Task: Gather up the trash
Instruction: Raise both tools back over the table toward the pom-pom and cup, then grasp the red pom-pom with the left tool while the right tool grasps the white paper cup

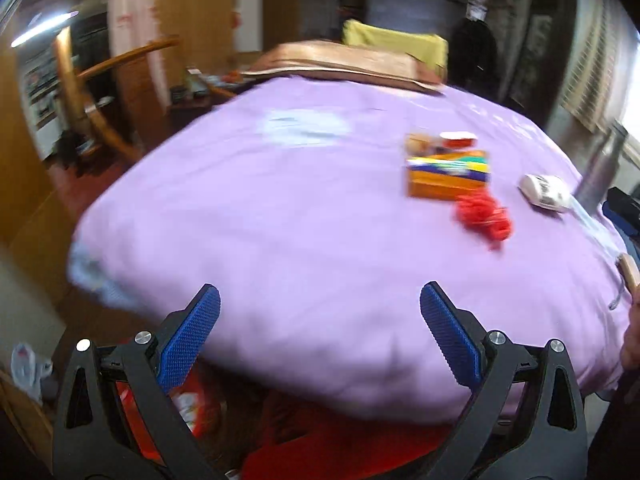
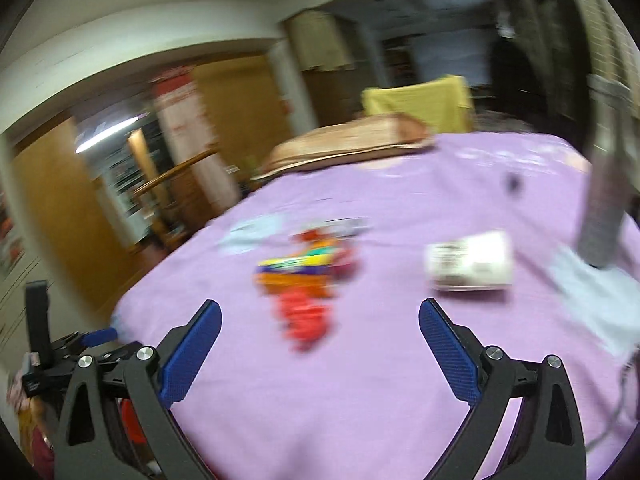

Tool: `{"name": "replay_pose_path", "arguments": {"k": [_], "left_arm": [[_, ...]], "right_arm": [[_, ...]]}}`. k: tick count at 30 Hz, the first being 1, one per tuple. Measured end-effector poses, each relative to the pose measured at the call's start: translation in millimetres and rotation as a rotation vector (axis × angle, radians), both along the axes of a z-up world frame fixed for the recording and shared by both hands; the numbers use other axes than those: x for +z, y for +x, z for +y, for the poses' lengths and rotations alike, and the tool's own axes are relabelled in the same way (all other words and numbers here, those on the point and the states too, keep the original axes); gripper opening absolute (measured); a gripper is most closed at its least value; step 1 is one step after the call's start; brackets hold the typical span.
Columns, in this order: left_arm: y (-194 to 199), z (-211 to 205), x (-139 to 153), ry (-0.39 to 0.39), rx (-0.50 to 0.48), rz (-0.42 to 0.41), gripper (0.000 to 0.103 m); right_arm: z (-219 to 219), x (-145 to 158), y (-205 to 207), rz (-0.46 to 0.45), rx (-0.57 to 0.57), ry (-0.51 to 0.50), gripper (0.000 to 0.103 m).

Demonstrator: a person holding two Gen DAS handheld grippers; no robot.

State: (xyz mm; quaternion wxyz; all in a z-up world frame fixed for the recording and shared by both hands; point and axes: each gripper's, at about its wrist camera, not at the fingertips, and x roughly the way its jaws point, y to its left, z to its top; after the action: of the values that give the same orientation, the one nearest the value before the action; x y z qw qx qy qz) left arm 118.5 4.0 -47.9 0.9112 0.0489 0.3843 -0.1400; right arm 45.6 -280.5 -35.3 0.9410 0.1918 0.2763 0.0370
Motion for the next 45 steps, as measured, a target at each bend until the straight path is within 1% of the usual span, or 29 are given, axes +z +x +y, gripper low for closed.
{"name": "replay_pose_path", "arguments": {"k": [4,7,9,12,14,16,18,20,24,26,29,31,34,38,39,40,42,45], "left_arm": [[24.5,-64.8,-4.1,0.037,-0.105,0.01,0.096],[37.3,-118.6,-12.1,0.061,-0.196,0.027,0.096],[43.9,-141.7,-19.9,0.077,-0.235,0.044,0.096],[57.9,-173.3,-32.9,0.102,-0.268,0.082,0.096],[68.7,-184.4,-39.0,0.106,-0.262,0.11,0.096],[79.4,-185.5,-44.0,0.104,-0.239,0.138,0.096],[89.3,-181.2,-49.7,0.114,-0.192,0.166,0.096],[96.6,-167.4,-52.3,0.126,-0.147,0.19,0.096],[101.2,-115.5,-44.0,0.158,-0.015,0.136,0.096],[102.0,-86.6,-38.5,0.146,0.046,0.113,0.096],[102.1,-57.4,-33.4,0.107,0.1,0.103,0.096],[101.8,-48.7,-33.1,0.062,0.096,0.109,0.096],[102.2,-51.2,-37.0,0.039,0.074,0.116,0.096],[101.2,-60.0,-53.3,0.077,0.07,0.139,0.096],[103.5,-61.1,-57.5,0.077,0.057,0.174,0.096],[105.1,-60.7,-58.4,0.069,0.044,0.187,0.096],[106.6,-61.2,-58.9,0.068,0.042,0.183,0.096],[106.3,-65.6,-60.4,0.094,0.04,0.181,0.096]], "right_arm": [[-35.7,-19.2,2.8,0.019,-0.084,0.053,0.097],[-51.9,-30.4,5.5,0.025,-0.106,0.069,0.097],[-57.7,-36.2,3.9,0.026,-0.115,0.067,0.097],[-61.9,-40.7,7.2,0.026,-0.135,0.053,0.097],[-67.1,-43.6,9.2,0.034,-0.136,0.081,0.097],[-69.8,-44.9,7.9,0.038,-0.125,0.104,0.097],[-67.7,-46.1,10.1,0.054,-0.117,0.103,0.097],[-65.4,-47.2,11.5,0.058,-0.097,0.103,0.097],[-63.0,-46.2,10.6,0.057,-0.084,0.103,0.097],[-62.7,-46.1,11.4,0.059,-0.084,0.105,0.097],[-61.1,-45.7,11.4,0.062,-0.081,0.104,0.097],[-59.9,-45.9,12.0,0.068,-0.077,0.103,0.097],[-60.7,-47.6,13.6,0.081,-0.08,0.11,0.097],[-60.4,-48.4,16.8,0.088,-0.08,0.115,0.097],[-60.2,-48.6,17.1,0.088,-0.079,0.114,0.097],[-59.7,-48.8,17.3,0.088,-0.077,0.112,0.097],[-58.4,-49.0,17.0,0.088,-0.072,0.109,0.097],[-56.4,-49.0,18.0,0.089,-0.062,0.103,0.097]]}}
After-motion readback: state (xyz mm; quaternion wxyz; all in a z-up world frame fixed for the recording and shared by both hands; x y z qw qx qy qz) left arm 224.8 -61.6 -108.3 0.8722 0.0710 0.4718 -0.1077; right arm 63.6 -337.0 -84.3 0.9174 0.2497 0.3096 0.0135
